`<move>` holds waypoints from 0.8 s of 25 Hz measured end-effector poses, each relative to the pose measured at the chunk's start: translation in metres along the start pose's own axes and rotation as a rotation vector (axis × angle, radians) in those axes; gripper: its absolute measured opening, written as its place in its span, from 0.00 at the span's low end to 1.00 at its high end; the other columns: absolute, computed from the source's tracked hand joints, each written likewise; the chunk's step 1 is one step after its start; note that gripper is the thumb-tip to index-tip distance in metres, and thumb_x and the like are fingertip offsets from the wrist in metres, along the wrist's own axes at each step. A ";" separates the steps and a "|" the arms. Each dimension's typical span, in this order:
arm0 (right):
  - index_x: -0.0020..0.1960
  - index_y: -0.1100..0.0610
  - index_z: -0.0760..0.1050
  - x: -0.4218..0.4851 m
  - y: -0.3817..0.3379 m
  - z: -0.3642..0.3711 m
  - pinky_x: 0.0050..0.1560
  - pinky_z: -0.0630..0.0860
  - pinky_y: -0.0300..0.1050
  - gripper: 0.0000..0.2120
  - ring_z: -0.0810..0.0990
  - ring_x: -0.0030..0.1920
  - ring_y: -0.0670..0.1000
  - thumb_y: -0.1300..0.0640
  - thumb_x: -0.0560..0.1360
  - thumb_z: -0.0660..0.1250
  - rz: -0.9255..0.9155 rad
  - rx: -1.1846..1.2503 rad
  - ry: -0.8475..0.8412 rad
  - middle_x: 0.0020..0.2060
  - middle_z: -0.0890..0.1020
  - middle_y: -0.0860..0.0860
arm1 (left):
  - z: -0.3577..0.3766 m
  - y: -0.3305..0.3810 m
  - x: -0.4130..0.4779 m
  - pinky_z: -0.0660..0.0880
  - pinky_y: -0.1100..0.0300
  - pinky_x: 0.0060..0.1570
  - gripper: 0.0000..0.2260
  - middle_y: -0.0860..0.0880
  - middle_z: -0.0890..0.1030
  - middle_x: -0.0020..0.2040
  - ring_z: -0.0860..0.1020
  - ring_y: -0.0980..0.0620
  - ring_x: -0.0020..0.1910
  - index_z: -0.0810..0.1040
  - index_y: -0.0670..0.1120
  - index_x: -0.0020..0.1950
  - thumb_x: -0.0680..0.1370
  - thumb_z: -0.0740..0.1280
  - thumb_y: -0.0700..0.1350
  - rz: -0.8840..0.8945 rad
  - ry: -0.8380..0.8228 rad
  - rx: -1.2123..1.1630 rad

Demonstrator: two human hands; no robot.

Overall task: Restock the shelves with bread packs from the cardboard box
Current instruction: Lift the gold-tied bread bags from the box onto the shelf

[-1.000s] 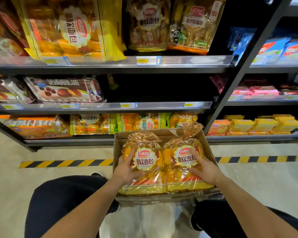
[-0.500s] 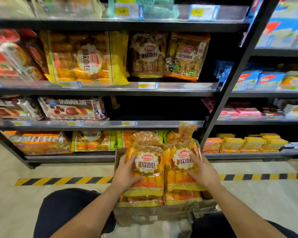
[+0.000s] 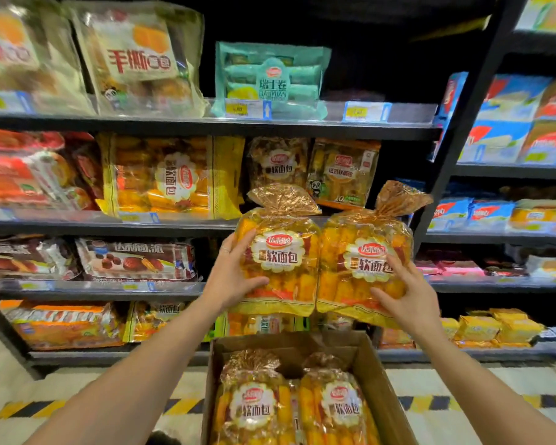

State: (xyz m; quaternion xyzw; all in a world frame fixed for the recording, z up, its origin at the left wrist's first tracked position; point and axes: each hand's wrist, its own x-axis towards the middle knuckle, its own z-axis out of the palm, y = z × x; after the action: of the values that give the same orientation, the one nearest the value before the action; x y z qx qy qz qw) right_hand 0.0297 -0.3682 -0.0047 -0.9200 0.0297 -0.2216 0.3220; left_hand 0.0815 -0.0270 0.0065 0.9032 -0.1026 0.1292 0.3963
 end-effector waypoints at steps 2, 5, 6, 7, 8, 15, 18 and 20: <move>0.73 0.44 0.65 0.027 -0.010 -0.008 0.69 0.67 0.55 0.36 0.66 0.72 0.53 0.48 0.69 0.75 -0.021 0.053 0.018 0.74 0.65 0.49 | -0.010 0.011 0.025 0.54 0.53 0.72 0.46 0.47 0.53 0.78 0.53 0.48 0.77 0.56 0.62 0.76 0.65 0.79 0.51 0.016 0.031 -0.008; 0.73 0.44 0.66 0.066 -0.018 -0.014 0.70 0.66 0.55 0.37 0.66 0.72 0.54 0.49 0.68 0.76 -0.030 0.061 0.042 0.73 0.67 0.51 | -0.019 0.021 0.061 0.56 0.50 0.72 0.46 0.46 0.53 0.78 0.52 0.48 0.77 0.56 0.63 0.76 0.65 0.79 0.51 0.036 0.047 -0.032; 0.72 0.42 0.65 0.079 -0.019 -0.016 0.70 0.65 0.55 0.37 0.66 0.72 0.54 0.48 0.67 0.76 -0.018 0.056 0.037 0.73 0.67 0.51 | -0.020 0.023 0.073 0.57 0.49 0.72 0.46 0.46 0.53 0.78 0.53 0.47 0.77 0.56 0.64 0.75 0.65 0.79 0.51 0.034 0.045 -0.035; 0.72 0.41 0.65 0.091 -0.019 -0.016 0.71 0.64 0.54 0.37 0.65 0.73 0.53 0.47 0.67 0.77 -0.005 0.058 0.024 0.73 0.67 0.50 | -0.021 0.024 0.085 0.58 0.48 0.71 0.46 0.47 0.54 0.78 0.55 0.47 0.76 0.56 0.64 0.75 0.65 0.79 0.51 0.032 0.041 -0.034; 0.72 0.39 0.65 0.105 -0.020 -0.017 0.71 0.64 0.54 0.37 0.65 0.73 0.53 0.47 0.67 0.76 0.011 0.067 0.005 0.73 0.67 0.49 | -0.021 0.023 0.099 0.60 0.47 0.71 0.46 0.48 0.56 0.77 0.57 0.47 0.75 0.57 0.64 0.75 0.64 0.80 0.51 0.026 0.046 -0.029; 0.69 0.41 0.69 0.200 -0.020 -0.006 0.67 0.70 0.53 0.34 0.70 0.68 0.51 0.48 0.66 0.78 0.031 0.186 -0.054 0.69 0.72 0.46 | -0.023 0.014 0.193 0.62 0.52 0.69 0.47 0.47 0.63 0.75 0.63 0.47 0.73 0.60 0.53 0.76 0.63 0.80 0.52 -0.033 0.036 -0.026; 0.71 0.48 0.69 0.247 -0.016 0.007 0.68 0.69 0.52 0.38 0.72 0.68 0.52 0.46 0.64 0.78 0.062 0.201 -0.017 0.68 0.73 0.49 | -0.031 0.013 0.233 0.70 0.49 0.66 0.56 0.46 0.73 0.68 0.72 0.45 0.66 0.62 0.46 0.75 0.53 0.79 0.66 -0.124 0.050 -0.008; 0.72 0.55 0.68 0.272 -0.017 0.015 0.66 0.70 0.52 0.41 0.73 0.66 0.54 0.44 0.63 0.78 0.119 0.226 0.027 0.68 0.74 0.53 | -0.032 0.012 0.255 0.75 0.54 0.59 0.51 0.47 0.78 0.60 0.77 0.47 0.59 0.66 0.44 0.72 0.55 0.80 0.63 -0.148 0.074 -0.058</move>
State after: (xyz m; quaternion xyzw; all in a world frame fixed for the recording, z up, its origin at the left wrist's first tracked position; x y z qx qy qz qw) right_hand 0.2794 -0.3995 0.1006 -0.8714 0.0633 -0.2162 0.4358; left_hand 0.3142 -0.0323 0.1160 0.8911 -0.0244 0.1297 0.4342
